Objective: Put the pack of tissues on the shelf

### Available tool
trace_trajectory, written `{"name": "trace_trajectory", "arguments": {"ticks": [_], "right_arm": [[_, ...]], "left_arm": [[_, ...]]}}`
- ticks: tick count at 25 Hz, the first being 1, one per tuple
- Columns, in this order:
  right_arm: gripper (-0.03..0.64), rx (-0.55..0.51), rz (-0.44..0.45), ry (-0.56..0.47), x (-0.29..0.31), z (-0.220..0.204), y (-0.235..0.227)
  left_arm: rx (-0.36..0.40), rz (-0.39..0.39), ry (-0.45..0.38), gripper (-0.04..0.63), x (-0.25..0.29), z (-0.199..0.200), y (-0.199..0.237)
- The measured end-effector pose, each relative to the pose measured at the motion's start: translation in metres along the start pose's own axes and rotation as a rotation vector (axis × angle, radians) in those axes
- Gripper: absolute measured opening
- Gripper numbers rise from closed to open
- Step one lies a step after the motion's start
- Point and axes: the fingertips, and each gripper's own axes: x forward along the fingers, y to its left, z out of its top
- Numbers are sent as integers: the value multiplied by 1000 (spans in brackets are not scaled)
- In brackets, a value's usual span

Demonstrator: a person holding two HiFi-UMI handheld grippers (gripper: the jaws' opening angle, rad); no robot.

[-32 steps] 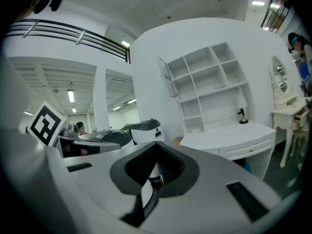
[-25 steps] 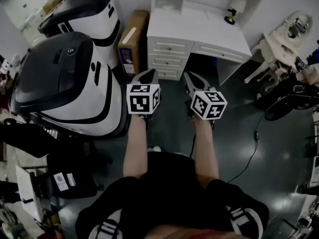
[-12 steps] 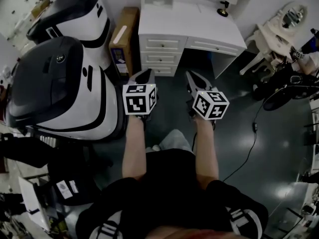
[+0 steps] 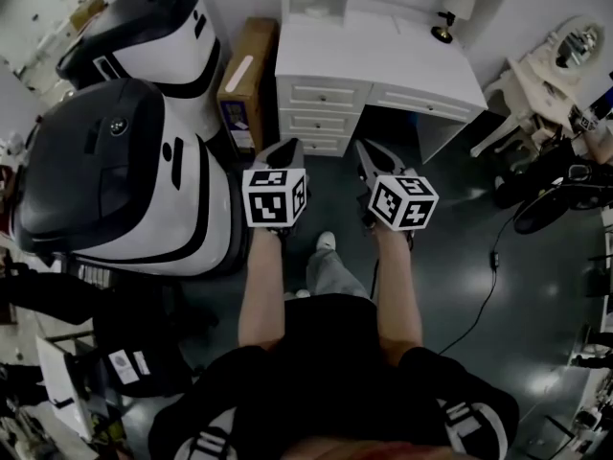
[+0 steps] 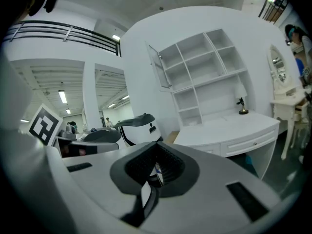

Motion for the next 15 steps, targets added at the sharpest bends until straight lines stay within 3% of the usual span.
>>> {"name": "trace_trajectory", "arguments": {"ticks": [5, 15], "right_arm": [[20, 3, 17, 32, 31, -1, -12], [20, 13, 38, 67, 81, 15, -57]], "left_arm": [[16, 66, 35, 11, 27, -3, 26], [-31, 69, 62, 11, 87, 10, 31]]}}
